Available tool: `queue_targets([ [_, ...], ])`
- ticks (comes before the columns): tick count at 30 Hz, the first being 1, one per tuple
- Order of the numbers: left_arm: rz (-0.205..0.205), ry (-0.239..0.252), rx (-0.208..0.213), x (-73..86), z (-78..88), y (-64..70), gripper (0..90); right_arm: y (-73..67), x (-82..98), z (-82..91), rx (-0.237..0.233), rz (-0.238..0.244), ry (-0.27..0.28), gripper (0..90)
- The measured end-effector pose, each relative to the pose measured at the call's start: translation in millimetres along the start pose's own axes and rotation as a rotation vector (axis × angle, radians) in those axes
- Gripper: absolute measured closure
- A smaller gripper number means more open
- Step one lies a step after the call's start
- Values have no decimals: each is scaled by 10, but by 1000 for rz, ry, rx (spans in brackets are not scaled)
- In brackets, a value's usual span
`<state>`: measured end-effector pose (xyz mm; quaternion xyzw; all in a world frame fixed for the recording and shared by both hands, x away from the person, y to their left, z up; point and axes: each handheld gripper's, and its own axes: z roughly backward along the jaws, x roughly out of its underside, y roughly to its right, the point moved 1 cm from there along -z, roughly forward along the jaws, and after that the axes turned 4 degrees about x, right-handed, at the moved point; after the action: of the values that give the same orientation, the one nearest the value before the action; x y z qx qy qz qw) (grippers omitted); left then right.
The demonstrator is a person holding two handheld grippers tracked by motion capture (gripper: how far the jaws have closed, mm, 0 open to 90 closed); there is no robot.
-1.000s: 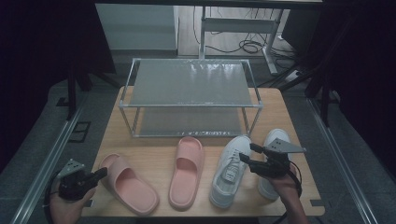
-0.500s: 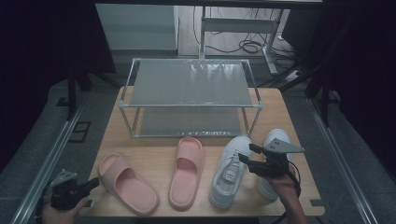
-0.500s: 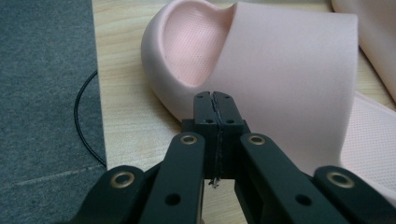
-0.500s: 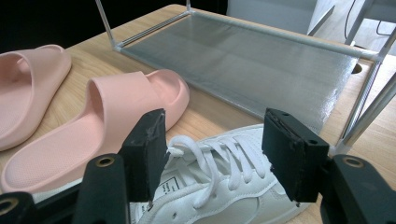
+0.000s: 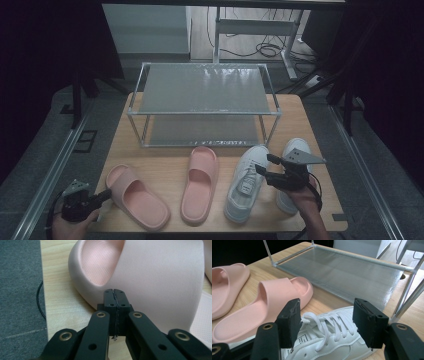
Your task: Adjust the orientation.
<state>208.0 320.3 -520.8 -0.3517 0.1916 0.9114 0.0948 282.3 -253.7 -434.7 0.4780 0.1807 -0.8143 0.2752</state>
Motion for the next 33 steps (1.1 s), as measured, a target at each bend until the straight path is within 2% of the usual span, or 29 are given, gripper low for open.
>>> queue_targets([
  [14, -34, -15, 26, -214, -240, 78, 900, 14, -19, 44, 6, 0, 15, 393],
  [19, -57, -26, 40, -343, -387, 134, 900, 16, -20, 48, 5, -1, 13, 392],
  [33, -82, -36, 73, -538, -647, 279, 900, 11, -5, 29, 4, 4, -3, 386],
])
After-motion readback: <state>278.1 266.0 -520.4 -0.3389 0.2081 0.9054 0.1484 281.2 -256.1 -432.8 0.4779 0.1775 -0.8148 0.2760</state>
